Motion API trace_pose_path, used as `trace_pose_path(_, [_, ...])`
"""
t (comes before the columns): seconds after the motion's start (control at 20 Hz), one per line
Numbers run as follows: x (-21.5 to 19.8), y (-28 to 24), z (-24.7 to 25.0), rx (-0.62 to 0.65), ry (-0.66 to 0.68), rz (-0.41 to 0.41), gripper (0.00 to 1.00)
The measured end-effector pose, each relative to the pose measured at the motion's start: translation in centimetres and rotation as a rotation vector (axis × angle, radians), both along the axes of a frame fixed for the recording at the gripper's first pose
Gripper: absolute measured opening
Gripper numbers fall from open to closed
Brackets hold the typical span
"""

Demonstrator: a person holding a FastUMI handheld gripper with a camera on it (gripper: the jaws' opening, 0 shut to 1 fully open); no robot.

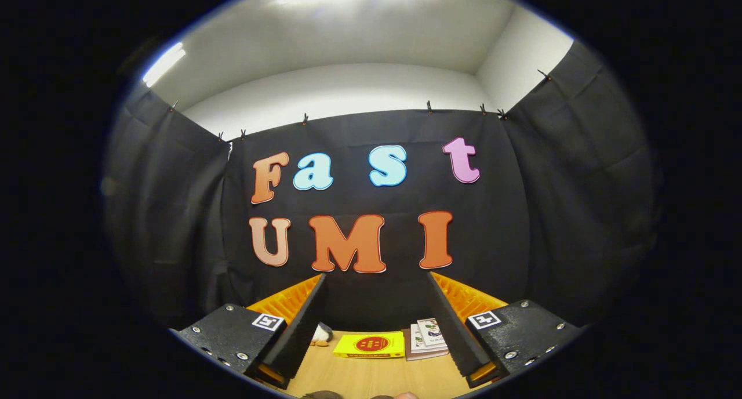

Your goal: Open the storage box then place both shoes into the box .Put the left shoe in first, then the right shoe, with the right side of both shoes facing outward in a uniform manner.

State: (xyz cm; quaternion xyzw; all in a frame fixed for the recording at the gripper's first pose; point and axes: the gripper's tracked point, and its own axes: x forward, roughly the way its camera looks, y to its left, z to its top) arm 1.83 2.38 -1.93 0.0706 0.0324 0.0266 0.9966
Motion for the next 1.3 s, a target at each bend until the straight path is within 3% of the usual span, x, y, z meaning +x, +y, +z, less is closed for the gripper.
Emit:
trace_pose_path(0.2, [-0.6,1.6,-1.1,0.026,0.04,0.029,0.99])
trace_pose_path(0.5, [-2.6,9.0,-5.8,0.068,0.179,0.217,0.98])
trace_pose_path(0.75, [-5.1,15.4,-13.5,0.155,0.431,0.381,0.98])
trace_pose_path(1.1, [-9.1,21.9,-21.4,0.268,0.746,0.537,0.95])
trace_pose_path(1.3, [-11.5,24.7,-25.1,0.376,0.915,0.587,0.96])
